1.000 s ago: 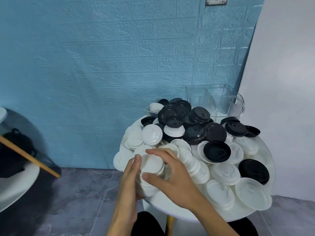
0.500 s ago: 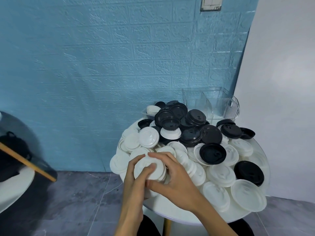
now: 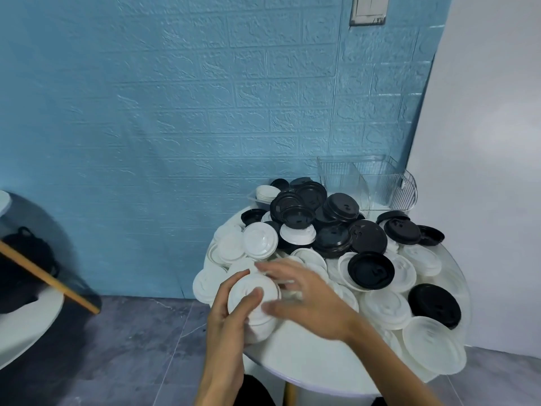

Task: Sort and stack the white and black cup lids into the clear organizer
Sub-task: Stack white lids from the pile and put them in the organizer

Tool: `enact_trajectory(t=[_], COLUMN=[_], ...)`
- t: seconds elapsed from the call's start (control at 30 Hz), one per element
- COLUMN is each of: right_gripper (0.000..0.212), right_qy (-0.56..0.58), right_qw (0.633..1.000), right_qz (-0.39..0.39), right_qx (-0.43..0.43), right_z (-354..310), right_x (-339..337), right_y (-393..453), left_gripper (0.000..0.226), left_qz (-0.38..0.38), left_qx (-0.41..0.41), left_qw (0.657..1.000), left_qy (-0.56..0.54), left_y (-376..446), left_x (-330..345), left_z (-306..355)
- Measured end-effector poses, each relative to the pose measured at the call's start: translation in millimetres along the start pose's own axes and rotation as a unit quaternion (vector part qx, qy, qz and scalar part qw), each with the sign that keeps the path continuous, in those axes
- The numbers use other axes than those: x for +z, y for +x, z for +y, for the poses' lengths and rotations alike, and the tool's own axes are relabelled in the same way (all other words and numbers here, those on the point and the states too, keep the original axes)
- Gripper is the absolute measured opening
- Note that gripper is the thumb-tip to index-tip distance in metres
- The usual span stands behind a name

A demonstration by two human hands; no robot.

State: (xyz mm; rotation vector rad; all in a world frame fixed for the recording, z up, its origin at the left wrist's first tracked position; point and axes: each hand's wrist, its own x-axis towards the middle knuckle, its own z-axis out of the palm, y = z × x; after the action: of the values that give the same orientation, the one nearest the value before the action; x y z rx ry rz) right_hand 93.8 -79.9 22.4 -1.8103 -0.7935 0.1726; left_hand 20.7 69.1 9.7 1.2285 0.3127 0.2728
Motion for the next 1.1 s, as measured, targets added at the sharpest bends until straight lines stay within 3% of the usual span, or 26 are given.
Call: enact_trajectory(t=[0.07, 0.17, 0.27, 0.43, 0.77, 1.1], right_gripper=[0.047, 0.044, 0.052, 0.07, 0.081, 0.082], right_qy=[-0.055, -0.237, -0.357, -0.459, -0.491, -0.462], right_qw=[0.996, 0.96, 0.931, 0.887, 0.868, 0.885], right_qz=[0.066, 0.146, 0.07, -0.055, -0.071, -0.032], right_qx=[-0.006, -0.026, -0.027, -0.006, -0.013, -0.043], right_z=[0.2, -0.5, 2.5, 25.7, 40.0, 37.9], right_x=[-15.4, -30.6, -33.5, -29.2, -27.7, -31.0], right_y=[20.2, 59.8, 97.2, 128.5, 135.4, 127.7], left_gripper=[0.043, 0.042, 0.042, 0.044, 0.03, 0.044], left_qz=[0.011, 0.017, 0.022, 0.04, 0.057, 0.044], left_qx=[-0.006, -0.008, -0.01, -0.011, -0.017, -0.018], left_qw=[1.0, 0.999, 0.999, 0.998, 0.998, 0.998], left_qy=[-0.016, -0.03, -0.043, -0.041, -0.038, -0.04], left_y=[0.6, 0.6, 1.8, 6.9, 9.3, 10.2], left_x=[-2.5, -5.7, -7.4, -9.0, -10.4, -11.8], left_z=[2.6, 6.0, 7.7, 10.0, 7.9, 9.0])
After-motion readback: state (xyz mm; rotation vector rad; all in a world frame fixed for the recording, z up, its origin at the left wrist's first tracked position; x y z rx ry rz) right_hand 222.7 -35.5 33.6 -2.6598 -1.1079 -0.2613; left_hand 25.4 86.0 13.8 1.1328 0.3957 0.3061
